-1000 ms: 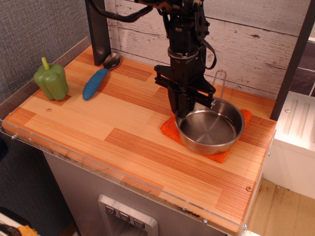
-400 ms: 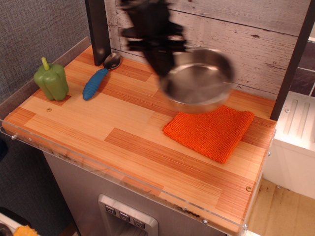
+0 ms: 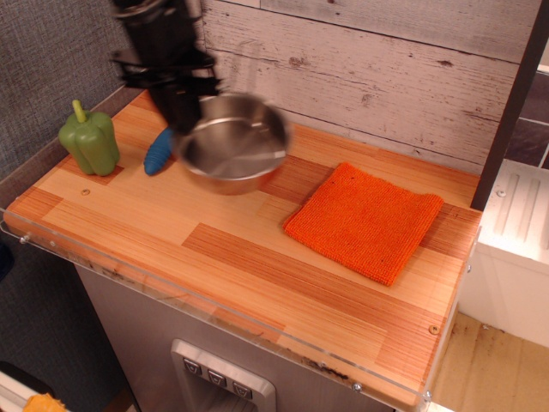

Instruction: Move the pot to the front left of the counter

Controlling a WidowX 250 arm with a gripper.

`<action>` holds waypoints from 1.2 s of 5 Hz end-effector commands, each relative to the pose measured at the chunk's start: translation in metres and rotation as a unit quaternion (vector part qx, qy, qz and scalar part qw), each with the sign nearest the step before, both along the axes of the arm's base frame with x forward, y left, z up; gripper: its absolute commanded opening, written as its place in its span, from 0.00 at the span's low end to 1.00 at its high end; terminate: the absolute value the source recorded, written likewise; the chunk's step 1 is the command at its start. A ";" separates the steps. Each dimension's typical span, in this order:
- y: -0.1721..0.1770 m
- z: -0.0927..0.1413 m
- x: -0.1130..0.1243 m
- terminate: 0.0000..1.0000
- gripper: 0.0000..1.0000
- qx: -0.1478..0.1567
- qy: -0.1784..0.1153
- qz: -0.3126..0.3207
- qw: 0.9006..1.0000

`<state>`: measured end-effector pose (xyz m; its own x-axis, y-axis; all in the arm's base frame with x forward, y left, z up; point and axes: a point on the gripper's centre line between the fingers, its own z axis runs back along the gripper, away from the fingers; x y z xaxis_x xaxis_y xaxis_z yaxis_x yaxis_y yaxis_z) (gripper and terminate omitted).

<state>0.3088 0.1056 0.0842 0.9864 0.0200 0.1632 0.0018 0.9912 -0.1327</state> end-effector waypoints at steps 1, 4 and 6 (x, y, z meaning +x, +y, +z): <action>0.020 0.010 -0.017 0.00 0.00 0.053 0.029 -0.003 0.998; 0.018 -0.016 -0.060 0.00 0.00 0.056 0.059 -0.045 0.996; 0.026 -0.019 -0.047 0.00 0.00 0.064 0.018 -0.017 0.998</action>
